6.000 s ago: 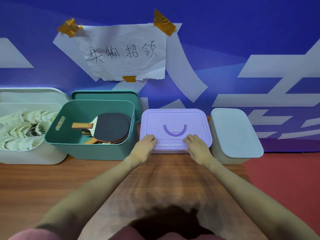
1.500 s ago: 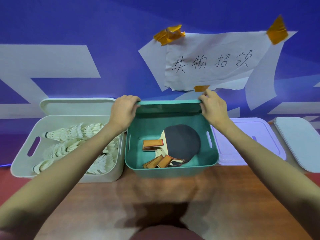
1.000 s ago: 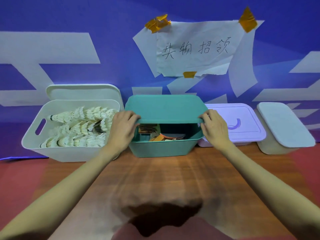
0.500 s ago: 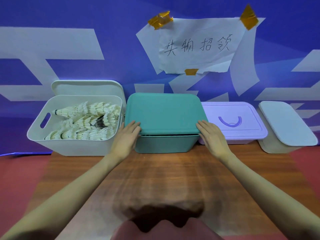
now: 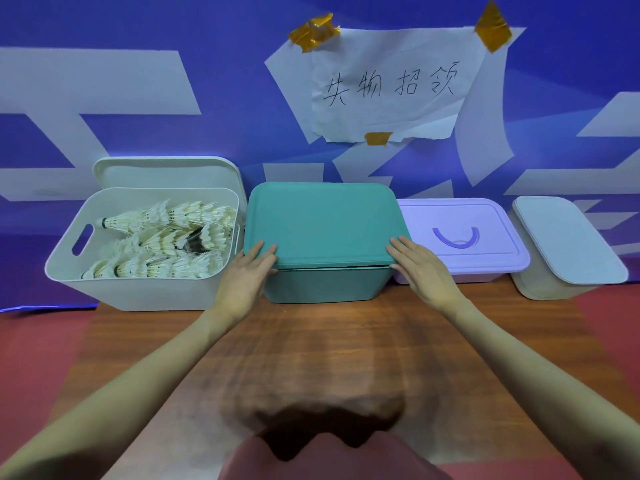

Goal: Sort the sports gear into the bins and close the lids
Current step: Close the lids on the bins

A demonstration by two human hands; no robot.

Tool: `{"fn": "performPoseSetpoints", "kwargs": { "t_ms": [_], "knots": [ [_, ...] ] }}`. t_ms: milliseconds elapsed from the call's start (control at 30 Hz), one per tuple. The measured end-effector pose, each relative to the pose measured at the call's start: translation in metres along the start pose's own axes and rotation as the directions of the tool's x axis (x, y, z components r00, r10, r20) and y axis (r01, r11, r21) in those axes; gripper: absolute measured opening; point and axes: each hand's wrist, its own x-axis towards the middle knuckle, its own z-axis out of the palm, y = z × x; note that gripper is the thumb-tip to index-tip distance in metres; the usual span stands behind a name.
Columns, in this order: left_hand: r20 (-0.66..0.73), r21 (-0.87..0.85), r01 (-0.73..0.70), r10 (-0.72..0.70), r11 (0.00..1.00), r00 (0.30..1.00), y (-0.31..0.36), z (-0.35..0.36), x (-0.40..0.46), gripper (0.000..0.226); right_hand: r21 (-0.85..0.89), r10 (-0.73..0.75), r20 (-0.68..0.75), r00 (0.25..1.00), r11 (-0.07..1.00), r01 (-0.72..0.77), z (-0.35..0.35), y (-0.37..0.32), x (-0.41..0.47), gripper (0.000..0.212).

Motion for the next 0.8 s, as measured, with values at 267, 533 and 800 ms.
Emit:
{"fn": "performPoseSetpoints", "kwargs": {
  "t_ms": [267,533,800],
  "knots": [
    [0.063,0.095,-0.019,0.013,0.995,0.998,-0.003,0.002,-0.003,0.033,-0.043,-0.097,-0.053,0.994,0.995,0.095,0.002,0.008,-0.001,0.053],
    [0.074,0.099,-0.002,-0.006,0.995,0.997,-0.002,0.003,-0.006,0.039,-0.102,-0.134,-0.11,0.985,0.987,0.123,0.008,0.012,-0.003,0.048],
    [0.079,0.087,-0.007,0.0,0.996,0.997,-0.005,0.005,-0.006,0.046,-0.03,-0.062,-0.158,0.986,0.998,0.058,0.015,0.007,-0.014,0.038]
  ]
}}
